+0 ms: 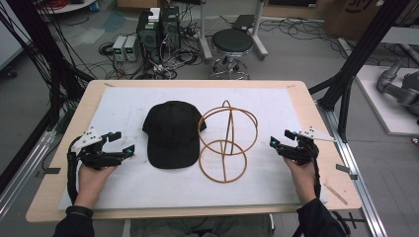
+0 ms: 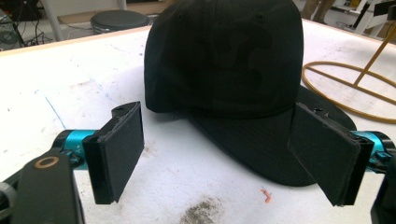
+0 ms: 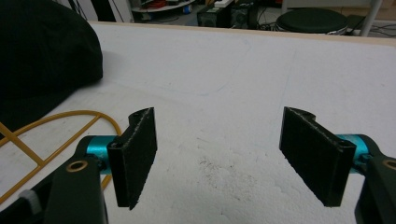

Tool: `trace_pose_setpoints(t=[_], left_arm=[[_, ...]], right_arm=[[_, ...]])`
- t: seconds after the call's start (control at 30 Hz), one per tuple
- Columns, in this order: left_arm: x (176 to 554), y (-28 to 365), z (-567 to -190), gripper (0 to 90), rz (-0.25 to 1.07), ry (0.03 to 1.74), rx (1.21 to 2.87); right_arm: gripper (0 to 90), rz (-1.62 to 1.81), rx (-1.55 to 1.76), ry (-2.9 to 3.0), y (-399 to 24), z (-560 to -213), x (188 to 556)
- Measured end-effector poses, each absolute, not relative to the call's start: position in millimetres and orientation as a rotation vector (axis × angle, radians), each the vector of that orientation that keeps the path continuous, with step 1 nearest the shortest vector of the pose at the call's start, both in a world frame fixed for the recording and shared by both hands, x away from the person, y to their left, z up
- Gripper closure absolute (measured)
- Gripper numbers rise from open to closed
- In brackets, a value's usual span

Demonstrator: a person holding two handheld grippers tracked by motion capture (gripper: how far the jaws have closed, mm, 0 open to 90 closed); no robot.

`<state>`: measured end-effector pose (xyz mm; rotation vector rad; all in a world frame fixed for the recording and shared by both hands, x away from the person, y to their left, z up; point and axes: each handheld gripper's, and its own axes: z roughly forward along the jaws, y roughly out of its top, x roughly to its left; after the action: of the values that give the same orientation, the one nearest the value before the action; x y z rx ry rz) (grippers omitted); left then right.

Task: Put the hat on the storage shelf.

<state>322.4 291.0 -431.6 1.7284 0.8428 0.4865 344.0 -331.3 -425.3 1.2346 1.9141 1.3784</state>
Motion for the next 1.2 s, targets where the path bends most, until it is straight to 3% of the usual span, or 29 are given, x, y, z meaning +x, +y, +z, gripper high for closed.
trace_pose_setpoints(t=[0.5,0.87,1.2], left_arm=[[325.2,297.2,-424.4,16.8,0.459,0.893,1.698],[358.0,313.5,-417.3,16.6,0.393,0.888,1.697],[395.5,308.6,-418.8,32.7,0.354,0.864,1.787]], right_arm=[[27.4,1.378,1.234,1.914,-331.6,-424.5,344.5],[27.5,1.378,1.224,1.924,-329.1,-424.6,345.8],[27.5,1.377,1.210,1.935,-325.6,-424.5,348.3]])
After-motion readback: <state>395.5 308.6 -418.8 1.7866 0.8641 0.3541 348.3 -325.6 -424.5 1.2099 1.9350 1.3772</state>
